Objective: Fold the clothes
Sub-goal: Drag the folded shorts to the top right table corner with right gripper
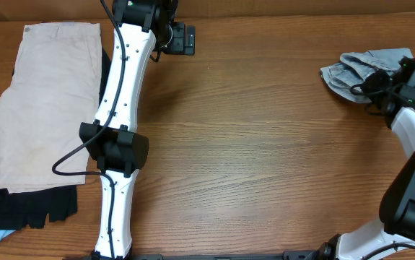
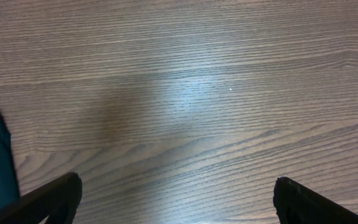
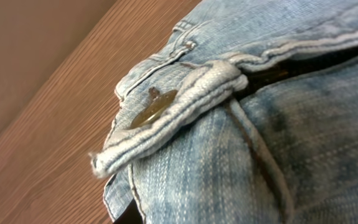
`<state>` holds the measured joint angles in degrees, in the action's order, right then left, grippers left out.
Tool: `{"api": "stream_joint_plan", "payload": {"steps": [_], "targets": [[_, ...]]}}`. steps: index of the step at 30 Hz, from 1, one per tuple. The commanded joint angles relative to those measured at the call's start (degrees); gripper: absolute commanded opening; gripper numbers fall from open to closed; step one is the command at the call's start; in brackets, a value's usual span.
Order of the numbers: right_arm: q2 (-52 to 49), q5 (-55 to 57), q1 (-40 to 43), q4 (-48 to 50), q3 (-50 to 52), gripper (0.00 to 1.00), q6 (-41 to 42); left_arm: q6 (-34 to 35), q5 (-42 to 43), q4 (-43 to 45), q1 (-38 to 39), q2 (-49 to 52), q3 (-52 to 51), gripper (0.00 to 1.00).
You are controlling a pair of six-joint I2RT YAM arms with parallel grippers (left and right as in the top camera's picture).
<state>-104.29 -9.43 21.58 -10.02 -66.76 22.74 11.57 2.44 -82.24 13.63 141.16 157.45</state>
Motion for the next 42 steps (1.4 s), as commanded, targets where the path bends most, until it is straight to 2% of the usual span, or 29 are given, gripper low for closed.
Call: {"api": "stream_joint_plan", "payload": {"steps": [1,7,16,17,18,19,20,23,26,31,35,37,38,41,42], "targets": [[-3.1,-1.6,-3.7,1.0,-1.9,0.04,0.0,-0.9,0.8,0.4,-0.1,1.0,1.1,1.0],[-9.4,-1.6,-7.6,3.3,-1.9,0.04,1.5,-0.9,0.8,0.5,-0.1,1.0,1.1,1.0],[-12.6,0.8,-7.1,9.7,-1.9,0.05,3.5,-0.9,0.8,1.0,-0.1,1.0,1.1,1.0],[-12.7,2.0,-7.1,10.5,-1.9,0.15,3.5,-0.9,0.8,1.2,-0.1,1.0,1.1,1.0],[-12.7,3.7,-7.1,11.7,-1.9,0.52,3.5,-0.9,0.8,1.6,-0.1,1.0,1.1,1.0],[-12.7,3.9,-7.1,12.1,-2.0,0.82,3.4,-0.9,0.8,1.7,-0.1,1.0,1.1,1.0],[-12.7,3.8,-7.1,12.1,-2.1,1.0,3.5,-0.9,0.8,1.7,-0.1,1.0,1.1,1.0],[-11.0,0.6,-6.5,7.9,-3.6,1.0,3.4,-0.9,0.8,1.7,-0.1,1.0,1.1,1.0],[-7.1,-1.8,-5.9,-0.3,-5.7,1.0,3.4,-0.9,0.8,1.7,-0.1,1.0,1.1,1.0],[2.7,-0.9,-4.7,-14.1,-8.2,1.0,1.9,-0.9,0.8,1.8,-0.1,1.0,1.1,1.0],[7.3,2.0,-2.8,-18.3,-8.2,1.0,1.9,-0.9,0.8,2.0,-0.1,1.0,1.1,1.0],[7.5,3.6,-1.9,-18.2,-8.2,0.95,1.9,-0.9,0.8,1.9,-0.1,1.0,1.1,1.0],[6.9,5.4,-1.6,-17.6,-8.1,0.87,1.9,-0.9,0.8,1.9,-0.1,1.0,1.1,1.0],[4.7,8.6,-1.5,-15.9,-8.0,0.72,1.9,-0.9,0.8,1.9,-0.1,1.0,1.1,1.0],[2.8,9.0,-1.5,-13.5,-7.8,0.62,1.9,-0.9,0.8,1.9,-0.1,1.0,1.1,1.0]]}}
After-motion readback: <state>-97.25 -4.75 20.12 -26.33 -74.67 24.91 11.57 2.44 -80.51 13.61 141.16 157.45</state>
